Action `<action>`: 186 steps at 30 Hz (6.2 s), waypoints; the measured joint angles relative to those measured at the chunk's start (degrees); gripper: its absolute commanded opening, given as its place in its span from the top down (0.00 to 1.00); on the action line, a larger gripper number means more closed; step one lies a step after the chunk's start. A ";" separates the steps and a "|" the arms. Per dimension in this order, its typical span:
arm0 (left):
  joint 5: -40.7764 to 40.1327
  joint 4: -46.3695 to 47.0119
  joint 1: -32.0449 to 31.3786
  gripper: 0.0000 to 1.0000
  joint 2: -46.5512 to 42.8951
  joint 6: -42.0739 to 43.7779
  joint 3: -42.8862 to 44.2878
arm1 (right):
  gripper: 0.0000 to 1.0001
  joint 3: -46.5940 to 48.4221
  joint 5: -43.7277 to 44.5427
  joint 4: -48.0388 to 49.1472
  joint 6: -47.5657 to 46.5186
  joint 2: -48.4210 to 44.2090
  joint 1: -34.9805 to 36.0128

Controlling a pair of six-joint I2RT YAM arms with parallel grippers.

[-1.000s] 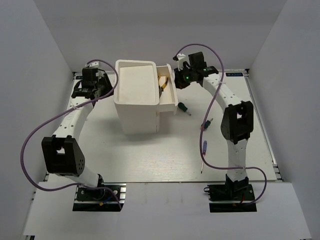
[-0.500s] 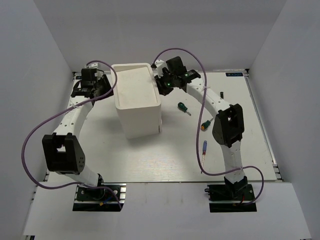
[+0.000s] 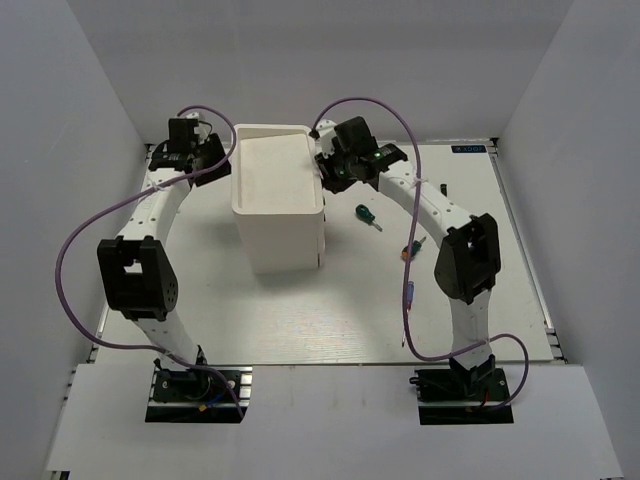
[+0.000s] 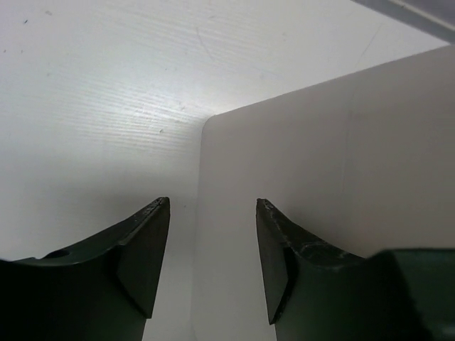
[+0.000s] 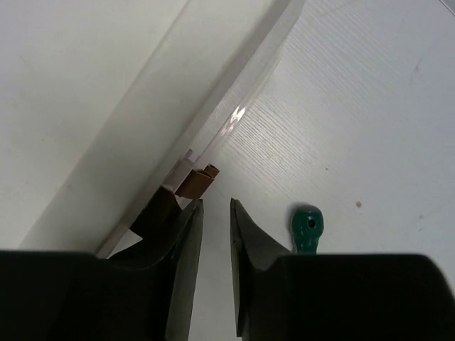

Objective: Sort the tools into containers

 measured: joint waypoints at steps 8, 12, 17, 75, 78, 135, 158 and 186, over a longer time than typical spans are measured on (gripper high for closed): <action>1.99 -0.13 1.22 0.24 1.55 -2.34 3.72 | 0.52 -9.92 -2.71 2.45 0.66 -5.22 -4.74; 2.69 0.37 2.49 0.05 -1.14 -2.47 -0.79 | 0.41 -23.37 -16.15 10.69 -0.46 -9.77 -11.63; 6.29 2.16 3.02 0.00 -11.98 -1.70 -13.11 | 0.38 -36.85 -37.81 19.89 -12.37 -10.49 -16.87; -2.67 0.96 2.73 0.00 -56.63 -4.37 -27.50 | 1.00 -27.52 -38.58 26.91 -26.10 -4.57 -16.87; 0.48 4.39 2.45 0.00 -55.30 -4.28 -27.15 | 1.00 -27.74 -37.22 25.66 -26.75 -5.29 -17.64; 12.52 -6.49 -39.23 0.19 -6.10 14.25 13.53 | 1.00 -6.25 -31.41 -7.78 1.97 6.12 -41.31; 7.50 -3.52 -42.14 0.20 -14.08 11.28 10.03 | 0.98 -4.81 -41.90 17.31 38.47 2.47 -16.98; 2.10 -11.15 -56.11 0.24 23.56 0.85 27.34 | 0.49 -18.45 -9.81 -7.96 13.07 -7.41 -45.83</action>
